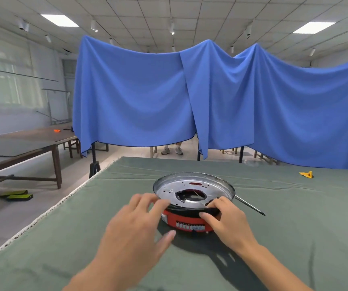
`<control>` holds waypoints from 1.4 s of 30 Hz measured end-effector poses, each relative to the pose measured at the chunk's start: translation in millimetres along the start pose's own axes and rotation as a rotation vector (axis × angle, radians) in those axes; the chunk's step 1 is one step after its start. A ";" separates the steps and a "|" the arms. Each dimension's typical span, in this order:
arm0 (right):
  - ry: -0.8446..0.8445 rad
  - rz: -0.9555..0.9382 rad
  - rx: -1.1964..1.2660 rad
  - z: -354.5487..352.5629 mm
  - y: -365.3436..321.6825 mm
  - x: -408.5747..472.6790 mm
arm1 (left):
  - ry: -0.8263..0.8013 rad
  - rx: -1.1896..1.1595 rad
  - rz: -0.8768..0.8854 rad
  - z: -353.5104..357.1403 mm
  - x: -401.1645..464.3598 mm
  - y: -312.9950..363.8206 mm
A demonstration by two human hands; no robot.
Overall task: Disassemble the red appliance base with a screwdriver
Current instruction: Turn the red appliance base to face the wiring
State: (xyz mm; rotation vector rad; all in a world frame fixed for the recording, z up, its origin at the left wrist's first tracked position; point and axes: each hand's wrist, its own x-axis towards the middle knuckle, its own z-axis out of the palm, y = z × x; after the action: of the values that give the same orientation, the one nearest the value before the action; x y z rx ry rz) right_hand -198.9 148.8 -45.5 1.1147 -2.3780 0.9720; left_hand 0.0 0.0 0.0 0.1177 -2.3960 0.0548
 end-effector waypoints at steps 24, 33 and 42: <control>0.368 0.141 0.583 29.1 12.5 59.3 | 0.719 -1.213 -0.926 113.6 105.8 -20.7; 0.267 0.150 0.460 39.3 17.7 49.3 | 0.516 -1.666 -1.279 139.4 91.4 -42.8; 0.245 0.608 0.628 32.7 46.8 53.4 | 0.204 -1.819 -1.366 150.1 78.8 -47.4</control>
State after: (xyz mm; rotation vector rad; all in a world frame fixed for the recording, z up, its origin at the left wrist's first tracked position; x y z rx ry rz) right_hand -269.5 118.3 -59.7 0.3629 -2.2889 2.0246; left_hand -154.0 -63.6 -56.8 0.7027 -0.9376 -2.3124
